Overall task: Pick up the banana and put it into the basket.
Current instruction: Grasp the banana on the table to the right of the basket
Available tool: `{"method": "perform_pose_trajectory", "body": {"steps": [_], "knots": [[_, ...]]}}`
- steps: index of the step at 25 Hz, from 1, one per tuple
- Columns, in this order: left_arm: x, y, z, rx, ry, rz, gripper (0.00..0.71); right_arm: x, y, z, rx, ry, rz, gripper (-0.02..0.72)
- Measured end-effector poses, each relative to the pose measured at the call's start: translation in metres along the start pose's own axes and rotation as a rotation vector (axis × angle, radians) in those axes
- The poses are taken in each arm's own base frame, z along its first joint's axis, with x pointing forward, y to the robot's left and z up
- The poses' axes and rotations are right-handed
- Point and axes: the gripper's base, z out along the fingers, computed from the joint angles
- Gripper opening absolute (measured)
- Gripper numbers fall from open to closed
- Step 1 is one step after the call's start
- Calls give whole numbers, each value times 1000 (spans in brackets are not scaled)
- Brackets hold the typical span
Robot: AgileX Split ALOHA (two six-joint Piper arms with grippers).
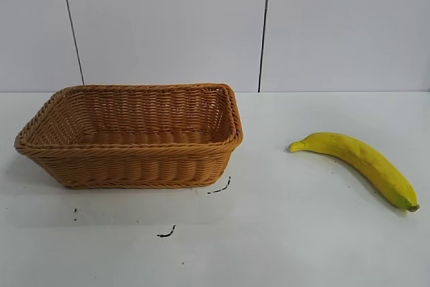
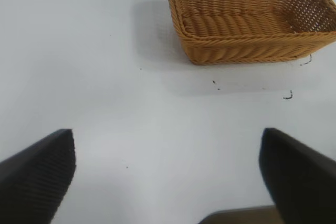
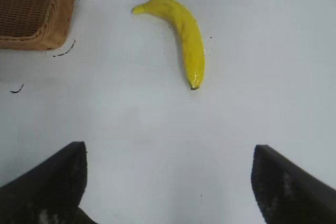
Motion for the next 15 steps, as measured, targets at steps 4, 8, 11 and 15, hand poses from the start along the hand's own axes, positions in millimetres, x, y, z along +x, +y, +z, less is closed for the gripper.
{"method": "perform_pose_trajectory", "body": {"steps": [4,8,11,15], "knots": [[0,0,0,0,0,0,690,-31,0,43,-25,103,-147,594],[0,0,0,0,0,0,690,-53,4,87,-45,151,-220,594],[0,0,0,0,0,0,690,-62,2,120,-44,165,-217,594],[0,0,0,0,0,0,690,-63,0,162,-43,212,-200,594]]}}
